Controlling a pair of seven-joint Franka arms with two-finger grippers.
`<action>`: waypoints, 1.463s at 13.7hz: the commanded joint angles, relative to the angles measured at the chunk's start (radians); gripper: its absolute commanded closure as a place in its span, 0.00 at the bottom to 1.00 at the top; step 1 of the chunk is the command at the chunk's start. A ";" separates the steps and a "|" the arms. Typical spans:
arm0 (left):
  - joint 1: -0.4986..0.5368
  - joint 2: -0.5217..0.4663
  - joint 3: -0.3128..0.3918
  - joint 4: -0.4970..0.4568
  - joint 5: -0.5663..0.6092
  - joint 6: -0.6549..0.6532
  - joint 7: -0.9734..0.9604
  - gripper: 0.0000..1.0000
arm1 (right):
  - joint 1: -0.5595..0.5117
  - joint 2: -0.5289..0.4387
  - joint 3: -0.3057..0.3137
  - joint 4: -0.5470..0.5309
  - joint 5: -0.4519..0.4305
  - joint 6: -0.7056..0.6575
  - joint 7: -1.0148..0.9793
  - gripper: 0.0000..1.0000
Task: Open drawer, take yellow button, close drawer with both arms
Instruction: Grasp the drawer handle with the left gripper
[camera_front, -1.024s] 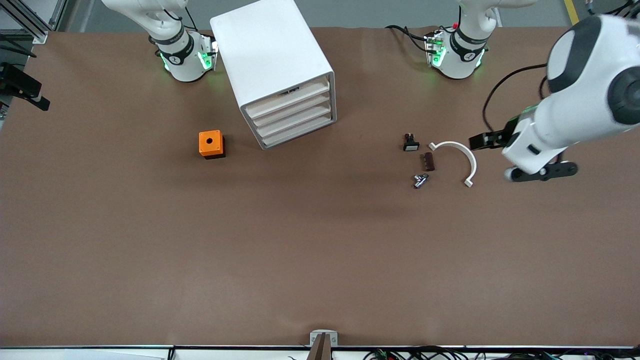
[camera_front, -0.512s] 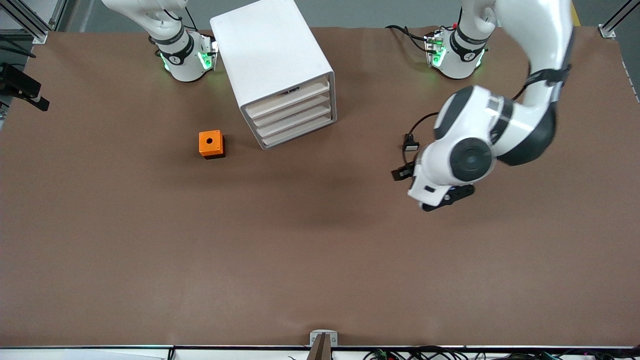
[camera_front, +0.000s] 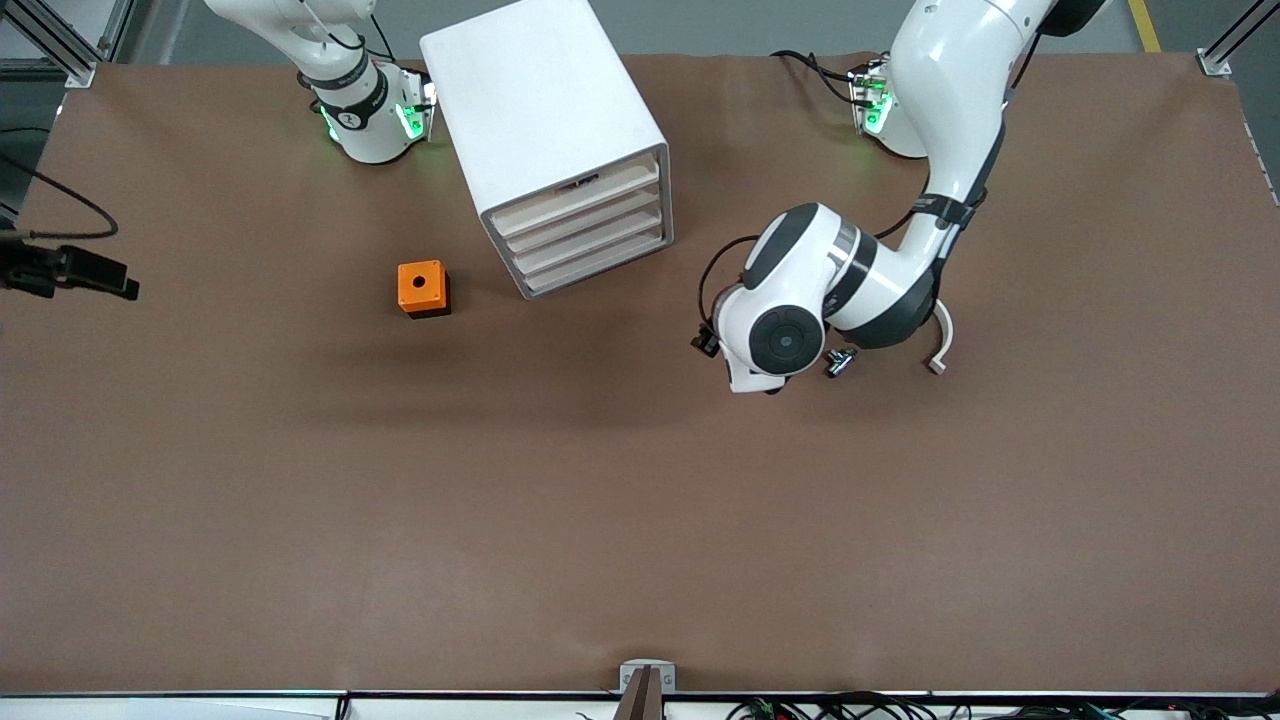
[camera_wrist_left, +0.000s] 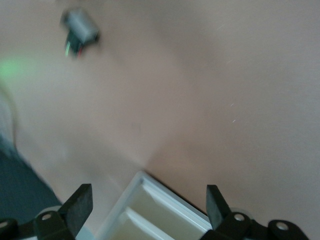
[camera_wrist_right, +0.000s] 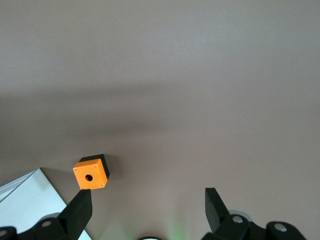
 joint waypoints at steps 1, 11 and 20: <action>-0.020 0.033 0.007 0.023 -0.138 -0.006 -0.269 0.00 | -0.049 0.059 0.011 0.023 -0.011 0.022 -0.005 0.00; -0.103 0.100 0.005 0.015 -0.481 -0.047 -0.793 0.10 | -0.025 0.058 0.018 0.006 -0.031 -0.004 0.191 0.00; -0.121 0.127 -0.003 0.020 -0.575 -0.133 -0.799 0.32 | 0.009 -0.020 0.018 -0.019 0.107 -0.010 0.501 0.00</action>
